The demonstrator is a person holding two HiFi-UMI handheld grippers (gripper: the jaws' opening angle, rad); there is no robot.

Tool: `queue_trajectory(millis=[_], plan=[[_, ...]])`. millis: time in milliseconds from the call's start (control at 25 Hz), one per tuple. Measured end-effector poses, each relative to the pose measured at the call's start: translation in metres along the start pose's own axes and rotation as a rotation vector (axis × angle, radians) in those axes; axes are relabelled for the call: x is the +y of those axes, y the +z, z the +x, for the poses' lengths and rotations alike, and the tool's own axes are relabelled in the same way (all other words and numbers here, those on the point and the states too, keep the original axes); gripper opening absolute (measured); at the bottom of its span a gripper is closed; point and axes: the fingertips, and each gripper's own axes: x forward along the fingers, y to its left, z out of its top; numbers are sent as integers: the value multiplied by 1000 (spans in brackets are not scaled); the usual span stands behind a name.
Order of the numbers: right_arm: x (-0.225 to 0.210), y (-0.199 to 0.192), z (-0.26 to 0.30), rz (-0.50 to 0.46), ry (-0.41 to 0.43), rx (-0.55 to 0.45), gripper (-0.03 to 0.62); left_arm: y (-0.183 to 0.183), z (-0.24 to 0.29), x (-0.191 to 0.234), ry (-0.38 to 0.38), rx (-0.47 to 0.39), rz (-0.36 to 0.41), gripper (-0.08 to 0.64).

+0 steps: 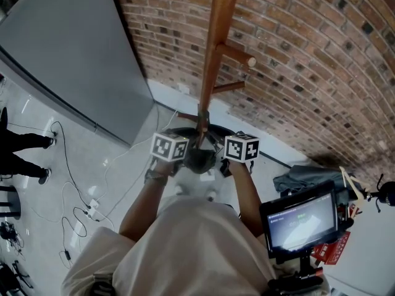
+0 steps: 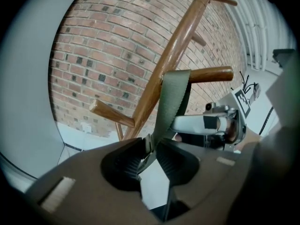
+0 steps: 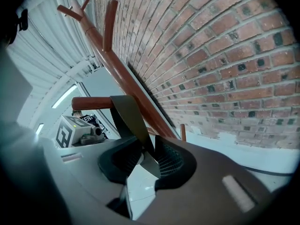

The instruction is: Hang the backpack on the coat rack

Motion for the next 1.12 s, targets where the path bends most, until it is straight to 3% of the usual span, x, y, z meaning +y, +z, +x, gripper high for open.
queue_trajectory(millis=[160, 360, 720, 960, 1120], plan=[[0, 1, -2, -17, -16, -17, 108, 3, 1, 6, -3, -16, -34, 103], [-1, 3, -13, -39, -32, -17, 110, 5, -1, 8, 24, -27, -20, 135], [-3, 10, -32, -76, -96, -20, 77, 21, -27, 7, 60, -156, -10, 133], [9, 36, -47, -190, -161, -52, 17, 55, -62, 11, 157, -297, 69, 5], [24, 64, -58, -298, -214, -97, 3, 75, -80, 9, 192, -355, 98, 0]])
